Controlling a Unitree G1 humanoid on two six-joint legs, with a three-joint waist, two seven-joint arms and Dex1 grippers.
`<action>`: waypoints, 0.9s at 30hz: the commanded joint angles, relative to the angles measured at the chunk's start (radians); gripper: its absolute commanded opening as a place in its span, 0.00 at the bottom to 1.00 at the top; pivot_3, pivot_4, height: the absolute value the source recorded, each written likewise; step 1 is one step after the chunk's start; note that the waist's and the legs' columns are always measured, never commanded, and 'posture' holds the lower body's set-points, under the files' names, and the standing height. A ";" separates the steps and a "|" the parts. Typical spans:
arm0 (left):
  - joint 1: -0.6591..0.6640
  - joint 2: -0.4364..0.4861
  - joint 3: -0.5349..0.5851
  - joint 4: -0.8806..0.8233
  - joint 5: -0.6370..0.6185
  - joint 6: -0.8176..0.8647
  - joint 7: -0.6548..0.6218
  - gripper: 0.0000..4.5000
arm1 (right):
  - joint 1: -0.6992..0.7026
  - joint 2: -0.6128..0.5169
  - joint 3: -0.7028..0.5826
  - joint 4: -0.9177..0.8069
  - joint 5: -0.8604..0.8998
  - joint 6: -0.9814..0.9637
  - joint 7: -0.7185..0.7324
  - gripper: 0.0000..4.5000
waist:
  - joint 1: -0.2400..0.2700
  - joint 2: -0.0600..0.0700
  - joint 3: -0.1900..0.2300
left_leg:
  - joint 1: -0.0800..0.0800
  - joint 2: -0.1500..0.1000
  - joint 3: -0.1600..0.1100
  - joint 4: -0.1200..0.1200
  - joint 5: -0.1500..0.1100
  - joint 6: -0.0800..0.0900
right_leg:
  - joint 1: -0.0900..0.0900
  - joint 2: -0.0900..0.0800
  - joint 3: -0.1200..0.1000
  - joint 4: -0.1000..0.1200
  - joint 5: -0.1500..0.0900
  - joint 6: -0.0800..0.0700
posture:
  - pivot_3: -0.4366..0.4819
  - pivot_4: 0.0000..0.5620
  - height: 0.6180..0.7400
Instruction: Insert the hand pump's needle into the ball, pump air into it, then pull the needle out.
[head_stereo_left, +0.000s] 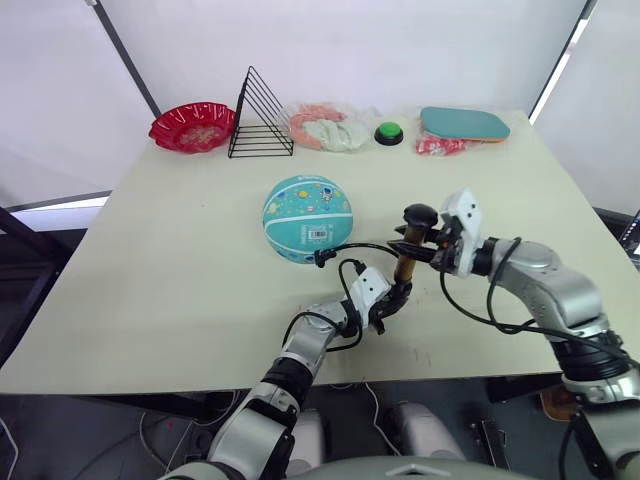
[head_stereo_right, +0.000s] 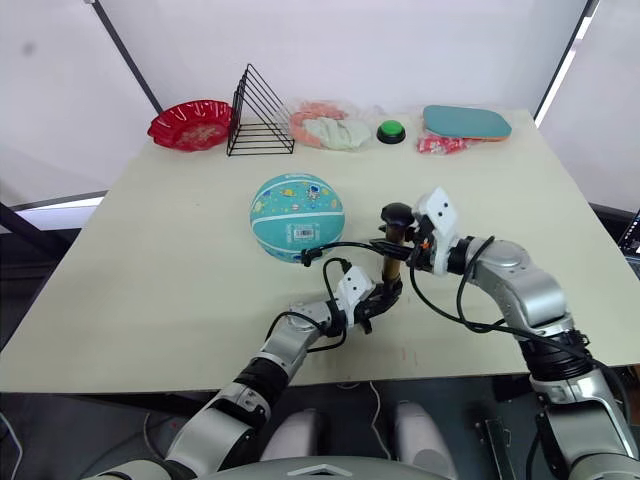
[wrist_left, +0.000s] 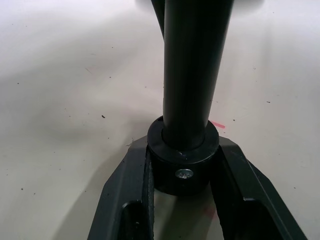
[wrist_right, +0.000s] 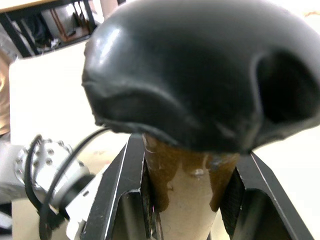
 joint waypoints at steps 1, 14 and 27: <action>0.045 0.010 0.002 0.026 -0.005 0.037 -0.005 0.23 | 0.090 0.018 0.102 0.144 -0.096 0.028 0.011 0.24 | 0.000 0.000 -0.001 | 0.000 0.000 0.000 0.000 0.000 0.000 | 0.000 0.000 0.000 0.000 0.000 0.000 | 0.48 0.27 1.00; 0.046 0.006 -0.001 0.038 0.000 0.037 -0.013 0.23 | -0.024 -0.040 -0.143 -0.137 0.055 0.141 0.007 0.24 | 0.011 0.008 0.012 | -0.007 -0.001 0.000 -0.001 0.000 0.000 | -0.006 -0.001 0.000 0.000 0.001 0.002 | 0.48 0.27 1.00; 0.038 0.006 -0.010 0.057 -0.006 0.026 -0.023 0.23 | -0.262 -0.135 -0.394 -0.366 0.333 0.443 -0.113 0.24 | 0.015 0.009 0.035 | -0.014 -0.003 0.000 0.002 0.000 0.000 | -0.011 -0.003 0.000 0.000 0.002 0.004 | 0.48 0.27 1.00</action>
